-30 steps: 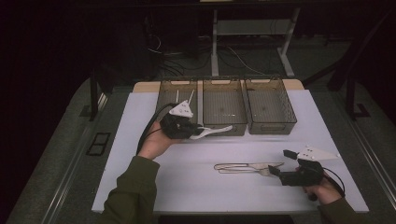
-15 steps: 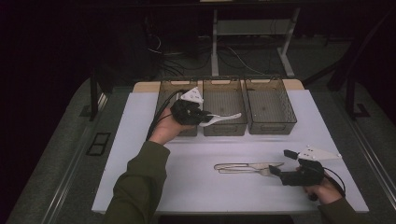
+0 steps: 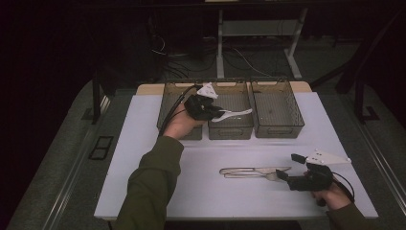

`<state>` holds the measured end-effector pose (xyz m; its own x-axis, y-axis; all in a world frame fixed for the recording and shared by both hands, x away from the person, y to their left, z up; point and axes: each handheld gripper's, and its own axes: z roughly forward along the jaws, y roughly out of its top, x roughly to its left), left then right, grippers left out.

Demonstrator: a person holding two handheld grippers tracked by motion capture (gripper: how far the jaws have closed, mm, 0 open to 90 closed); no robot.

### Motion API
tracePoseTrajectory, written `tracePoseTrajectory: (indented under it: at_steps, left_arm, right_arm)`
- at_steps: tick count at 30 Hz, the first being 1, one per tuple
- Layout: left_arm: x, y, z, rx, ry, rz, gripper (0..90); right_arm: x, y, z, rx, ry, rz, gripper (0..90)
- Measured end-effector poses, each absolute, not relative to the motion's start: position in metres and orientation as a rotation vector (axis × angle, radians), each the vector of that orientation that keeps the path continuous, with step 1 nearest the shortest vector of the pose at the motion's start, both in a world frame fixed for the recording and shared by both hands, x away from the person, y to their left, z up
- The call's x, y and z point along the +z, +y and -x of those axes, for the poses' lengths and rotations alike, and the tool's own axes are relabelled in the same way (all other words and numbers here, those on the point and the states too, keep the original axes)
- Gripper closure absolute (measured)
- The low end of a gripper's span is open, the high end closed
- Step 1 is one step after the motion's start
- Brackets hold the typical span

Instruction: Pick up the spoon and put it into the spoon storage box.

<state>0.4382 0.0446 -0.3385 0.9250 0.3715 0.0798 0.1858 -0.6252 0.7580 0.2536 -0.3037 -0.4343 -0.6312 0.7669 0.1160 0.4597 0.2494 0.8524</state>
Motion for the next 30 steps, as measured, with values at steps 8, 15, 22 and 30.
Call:
tracePoseTrajectory:
  at_steps: [8,15,22,30]
  left_arm:
    - [-0.347,0.039,-0.450,0.282,0.419,-2.304,79.6]
    - [-0.356,0.034,-0.455,0.280,0.459,-2.349,79.6]
    - [-0.361,0.027,-0.457,0.290,0.439,-2.408,79.6]
    - [-0.366,0.026,-0.459,0.280,0.446,-2.439,79.4]
  right_arm:
    - [-0.434,-0.304,-0.254,1.334,2.200,-1.132,12.7]
    - [-0.434,-0.304,-0.253,1.336,2.199,-1.131,12.7]
    - [-0.434,-0.304,-0.253,1.335,2.199,-1.128,12.7]
    - [-0.433,-0.304,-0.253,1.336,2.198,-1.129,12.7]
